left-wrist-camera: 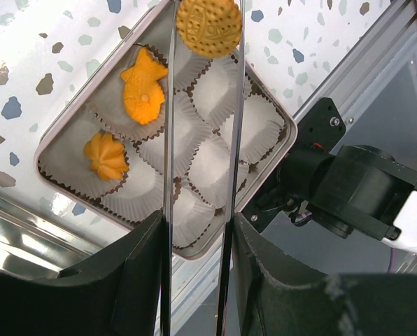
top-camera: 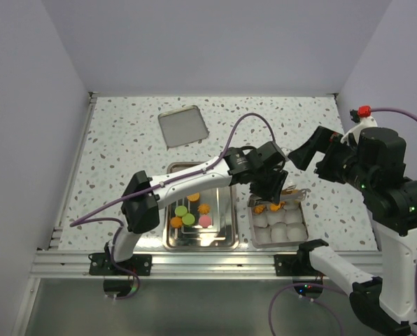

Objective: Pack the cookies

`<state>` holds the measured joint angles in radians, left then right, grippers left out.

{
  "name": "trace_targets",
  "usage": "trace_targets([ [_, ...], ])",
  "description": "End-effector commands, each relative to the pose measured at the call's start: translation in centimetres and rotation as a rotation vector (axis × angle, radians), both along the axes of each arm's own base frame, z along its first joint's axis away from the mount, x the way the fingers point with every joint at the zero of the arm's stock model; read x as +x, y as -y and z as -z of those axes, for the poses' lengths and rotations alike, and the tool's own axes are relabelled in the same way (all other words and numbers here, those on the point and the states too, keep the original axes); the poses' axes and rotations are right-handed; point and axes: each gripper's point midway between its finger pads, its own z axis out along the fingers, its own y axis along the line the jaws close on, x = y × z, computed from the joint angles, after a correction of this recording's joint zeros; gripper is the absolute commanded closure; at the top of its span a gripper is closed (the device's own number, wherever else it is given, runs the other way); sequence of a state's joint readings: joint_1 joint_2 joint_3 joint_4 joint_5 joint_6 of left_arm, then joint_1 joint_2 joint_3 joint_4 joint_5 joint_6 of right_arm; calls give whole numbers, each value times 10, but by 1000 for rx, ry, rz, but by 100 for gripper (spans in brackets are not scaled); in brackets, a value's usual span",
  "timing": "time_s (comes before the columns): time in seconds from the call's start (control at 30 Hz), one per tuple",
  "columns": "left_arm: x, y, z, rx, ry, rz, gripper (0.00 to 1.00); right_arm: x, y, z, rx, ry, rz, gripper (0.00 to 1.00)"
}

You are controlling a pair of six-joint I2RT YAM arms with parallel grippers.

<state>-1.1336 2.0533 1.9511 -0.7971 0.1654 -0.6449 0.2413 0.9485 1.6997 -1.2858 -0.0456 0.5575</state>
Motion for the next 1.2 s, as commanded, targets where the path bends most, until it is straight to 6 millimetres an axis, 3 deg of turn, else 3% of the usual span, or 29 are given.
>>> trace_targets([
  [0.0,1,10,-13,-50,38,36,57,2,0,0,-19,6,-10,1],
  [0.17,1,5,-4,-28,35,32,50,1,-1,8,-8,-6,-9,1],
  [0.47,2,3,-8,-33,47,21,46,-3,0,8,-5,-5,-11,1],
  [0.77,10,-5,-46,-63,108,-27,46,-6,1,3,-2,6,-9,1],
  [0.9,12,-33,-72,-50,160,-76,46,-4,0,-5,2,26,-8,1],
  [0.97,14,-47,-73,-27,186,-110,46,-1,-1,-10,8,39,-10,1],
  [1.0,12,-59,-85,-32,198,-125,46,0,-1,-11,11,42,-10,1],
  [1.1,9,-93,-86,22,217,-176,45,4,-5,-15,25,51,-16,1],
  [1.17,8,-118,-72,86,218,-209,46,8,-7,-16,32,53,-21,1],
])
